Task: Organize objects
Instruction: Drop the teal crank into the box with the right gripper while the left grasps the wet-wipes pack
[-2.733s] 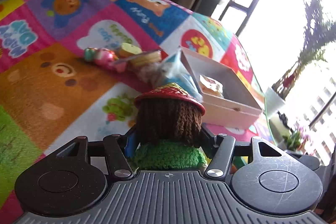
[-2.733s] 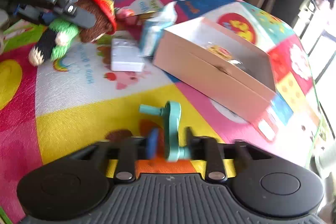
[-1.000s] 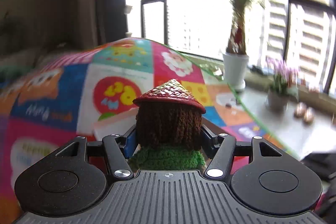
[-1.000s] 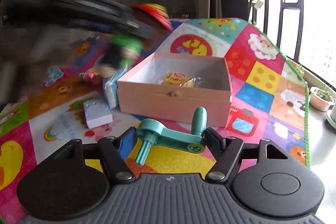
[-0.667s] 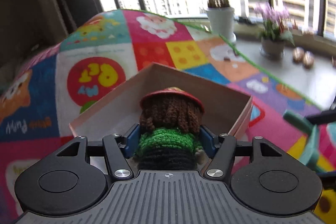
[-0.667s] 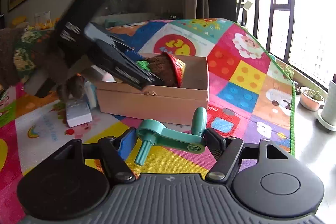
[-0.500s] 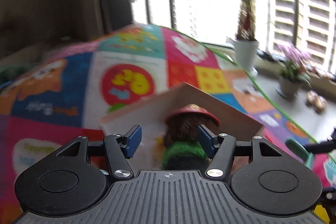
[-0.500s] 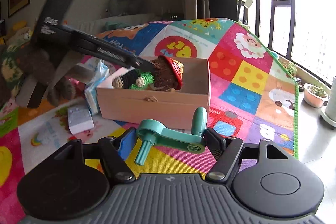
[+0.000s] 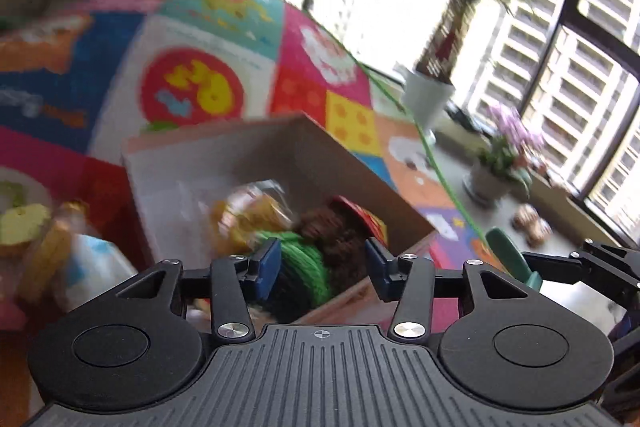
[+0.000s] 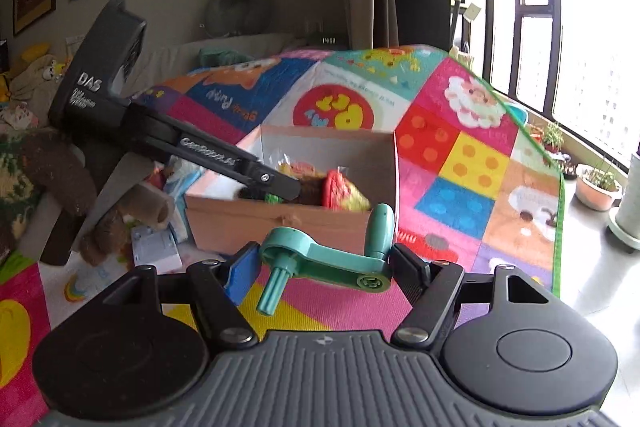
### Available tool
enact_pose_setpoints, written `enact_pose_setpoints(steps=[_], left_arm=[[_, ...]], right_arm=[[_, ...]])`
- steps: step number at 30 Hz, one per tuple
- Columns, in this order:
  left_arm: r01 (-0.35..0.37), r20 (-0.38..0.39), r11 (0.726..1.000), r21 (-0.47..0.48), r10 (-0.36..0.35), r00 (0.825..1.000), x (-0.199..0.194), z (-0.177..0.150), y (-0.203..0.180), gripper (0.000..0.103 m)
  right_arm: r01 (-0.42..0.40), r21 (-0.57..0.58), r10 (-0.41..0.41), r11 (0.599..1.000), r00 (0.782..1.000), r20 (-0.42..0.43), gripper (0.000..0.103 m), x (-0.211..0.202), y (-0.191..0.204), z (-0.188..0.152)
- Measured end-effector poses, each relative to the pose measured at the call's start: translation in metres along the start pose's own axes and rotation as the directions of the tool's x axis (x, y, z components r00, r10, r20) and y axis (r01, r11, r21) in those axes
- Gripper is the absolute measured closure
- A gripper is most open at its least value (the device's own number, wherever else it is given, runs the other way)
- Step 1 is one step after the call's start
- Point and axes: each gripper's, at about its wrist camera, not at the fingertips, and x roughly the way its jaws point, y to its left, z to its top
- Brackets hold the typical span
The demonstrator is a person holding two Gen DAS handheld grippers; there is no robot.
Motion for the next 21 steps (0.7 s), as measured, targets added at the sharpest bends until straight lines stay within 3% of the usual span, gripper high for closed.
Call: enact_pose_setpoints(steps=[2,5,8,10,11,15,18,21], left_arm=[[-0.068,0.109,0.996,-0.051,0.073,0.991,-0.03,-0.001,0.009,0.052],[-0.167,0.21,0.969,-0.181,0.204,0.956,-0.072,-0.008,0.034,0.052],[-0.262,0.231,0.927,-0.27,0.326,0.917,-0.1,-0.02,0.06,0.052],[-0.296,0.196,0.898,-0.326,0.371,0.908,-0.109,-0.031,0.075,0.052],[-0.307,0.175,0.883,-0.356,0.386,0.906,-0.112,-0.037,0.083,0.052],[-0.268,0.143,0.852,-0.45,0.365,0.92,-0.116,-0.06,0.105,0.052],[-0.168,0.131,0.851,-0.498,0.265,0.955,-0.102,-0.063,0.107,0.052],[-0.081,0.134,0.854,-0.513,0.173,0.976,-0.079,-0.053,0.099,0.052]], right_arm=[[-0.016,0.007,0.016,1.0,1.0,0.017,0.032,0.0,0.0,0.015],[-0.037,0.003,0.037,0.999,0.998,0.058,0.032,0.015,0.005,0.051],[-0.078,0.065,0.073,0.995,0.995,0.068,0.032,0.055,0.011,0.102],[-0.129,0.117,0.128,0.985,0.992,0.018,0.021,0.092,0.015,0.131],[-0.123,0.15,0.126,0.981,0.992,-0.008,0.02,0.108,0.017,0.141],[-0.069,0.157,0.077,0.985,0.996,-0.048,0.02,0.13,0.024,0.135],[-0.021,0.08,0.023,0.997,0.999,-0.031,0.02,0.112,0.029,0.105],[0.052,-0.033,-0.052,0.998,0.999,0.003,0.02,0.086,0.034,0.07]])
